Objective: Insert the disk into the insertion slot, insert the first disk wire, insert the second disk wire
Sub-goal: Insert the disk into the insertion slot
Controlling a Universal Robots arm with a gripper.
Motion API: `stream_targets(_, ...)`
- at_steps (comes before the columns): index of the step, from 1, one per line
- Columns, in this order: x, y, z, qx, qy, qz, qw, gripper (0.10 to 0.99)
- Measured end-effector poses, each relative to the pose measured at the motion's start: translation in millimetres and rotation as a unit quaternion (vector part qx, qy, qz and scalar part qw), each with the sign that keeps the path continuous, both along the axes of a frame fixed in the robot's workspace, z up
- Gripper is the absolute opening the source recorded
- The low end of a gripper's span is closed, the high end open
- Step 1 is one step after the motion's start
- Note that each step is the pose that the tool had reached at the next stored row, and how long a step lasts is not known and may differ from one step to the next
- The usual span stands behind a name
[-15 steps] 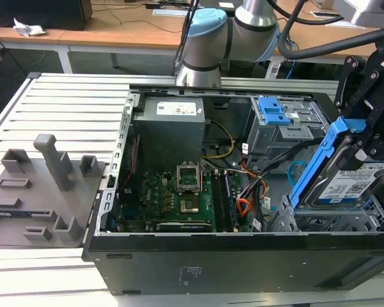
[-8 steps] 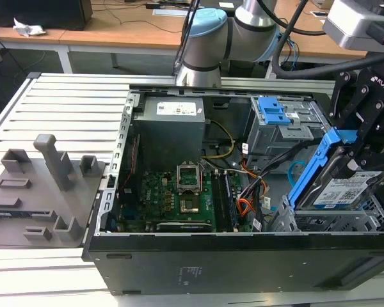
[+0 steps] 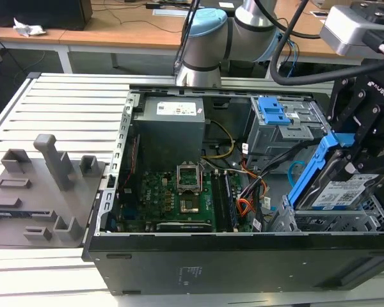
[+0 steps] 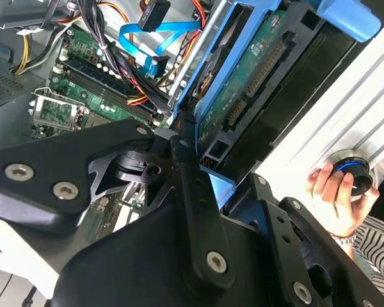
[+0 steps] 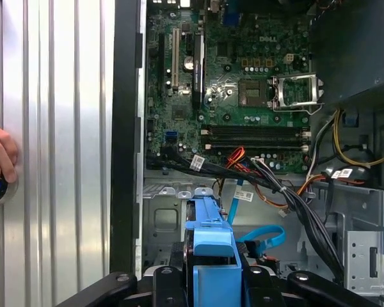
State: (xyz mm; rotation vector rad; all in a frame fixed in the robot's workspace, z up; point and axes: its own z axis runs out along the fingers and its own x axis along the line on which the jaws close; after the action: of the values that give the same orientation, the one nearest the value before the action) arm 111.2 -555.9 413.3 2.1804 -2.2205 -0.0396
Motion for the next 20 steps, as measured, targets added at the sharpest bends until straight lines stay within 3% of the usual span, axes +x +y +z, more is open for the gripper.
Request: stream_targets(20,0.0,0.0,-12.5,0.0000,0.0000,0.000,1.0000,0.365)
